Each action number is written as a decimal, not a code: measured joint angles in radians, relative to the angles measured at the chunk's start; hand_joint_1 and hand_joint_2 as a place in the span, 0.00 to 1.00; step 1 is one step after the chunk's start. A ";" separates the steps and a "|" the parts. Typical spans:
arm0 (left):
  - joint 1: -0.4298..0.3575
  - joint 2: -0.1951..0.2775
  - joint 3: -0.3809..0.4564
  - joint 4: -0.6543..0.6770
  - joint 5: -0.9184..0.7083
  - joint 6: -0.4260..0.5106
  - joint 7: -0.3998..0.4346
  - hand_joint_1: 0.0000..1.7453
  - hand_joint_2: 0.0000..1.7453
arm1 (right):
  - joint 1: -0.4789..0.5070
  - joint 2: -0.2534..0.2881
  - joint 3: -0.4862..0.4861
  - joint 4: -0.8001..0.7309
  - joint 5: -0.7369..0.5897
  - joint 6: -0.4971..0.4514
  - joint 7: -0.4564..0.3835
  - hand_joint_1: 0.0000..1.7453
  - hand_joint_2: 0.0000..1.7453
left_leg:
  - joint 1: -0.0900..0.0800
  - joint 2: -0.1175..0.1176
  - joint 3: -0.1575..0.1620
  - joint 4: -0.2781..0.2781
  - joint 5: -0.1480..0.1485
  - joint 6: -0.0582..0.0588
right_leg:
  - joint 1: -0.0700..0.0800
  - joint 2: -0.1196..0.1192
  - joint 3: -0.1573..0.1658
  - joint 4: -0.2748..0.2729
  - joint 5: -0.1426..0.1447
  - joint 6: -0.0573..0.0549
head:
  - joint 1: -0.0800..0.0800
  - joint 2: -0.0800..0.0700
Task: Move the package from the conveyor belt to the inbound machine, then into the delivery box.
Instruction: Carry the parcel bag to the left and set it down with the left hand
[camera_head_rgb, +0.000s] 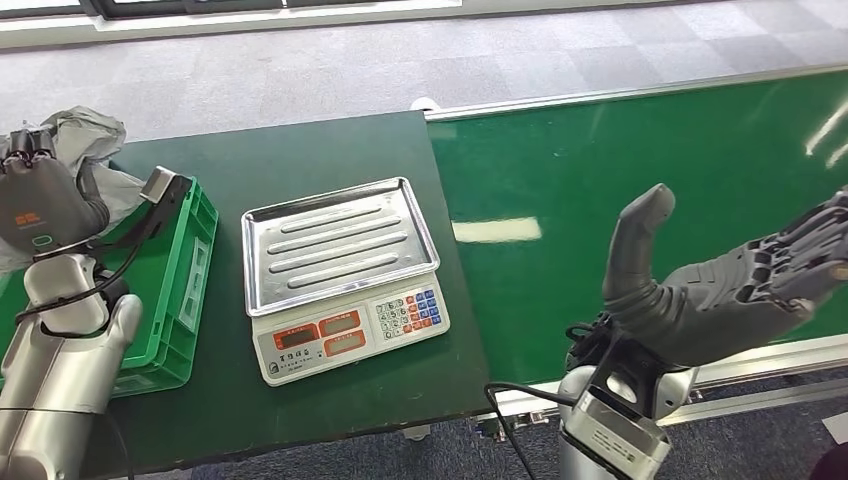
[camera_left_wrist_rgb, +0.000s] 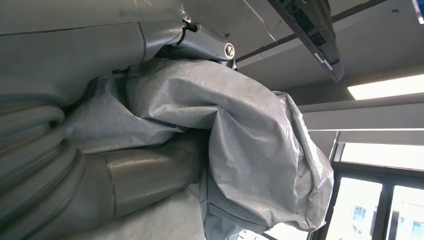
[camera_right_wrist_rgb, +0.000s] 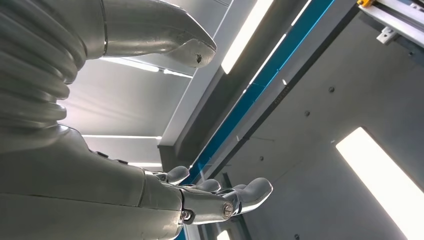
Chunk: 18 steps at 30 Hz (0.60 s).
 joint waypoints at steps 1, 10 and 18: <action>0.000 0.002 0.000 0.003 0.000 0.000 -0.005 1.00 1.00 | 0.000 0.000 0.000 0.000 0.001 0.000 0.000 0.00 1.00 | 0.000 0.000 0.000 0.000 0.000 0.000 | 0.000 0.000 0.000 0.000 0.000 0.000 | 0.000 0.000; -0.119 -0.029 0.095 0.461 0.013 -0.032 -0.117 0.00 0.00 | 0.013 -0.001 -0.001 -0.031 0.053 0.000 0.000 0.00 1.00 | 0.000 0.004 0.001 0.000 0.001 -0.001 | 0.000 0.002 0.000 0.000 0.002 -0.002 | 0.000 0.000; -0.143 -0.067 0.221 0.677 0.030 -0.013 -0.169 0.00 0.00 | 0.015 -0.001 0.025 -0.078 0.077 0.000 -0.001 0.00 1.00 | 0.000 0.003 0.001 0.000 0.001 -0.001 | 0.000 0.002 -0.001 0.000 0.001 -0.002 | 0.000 0.000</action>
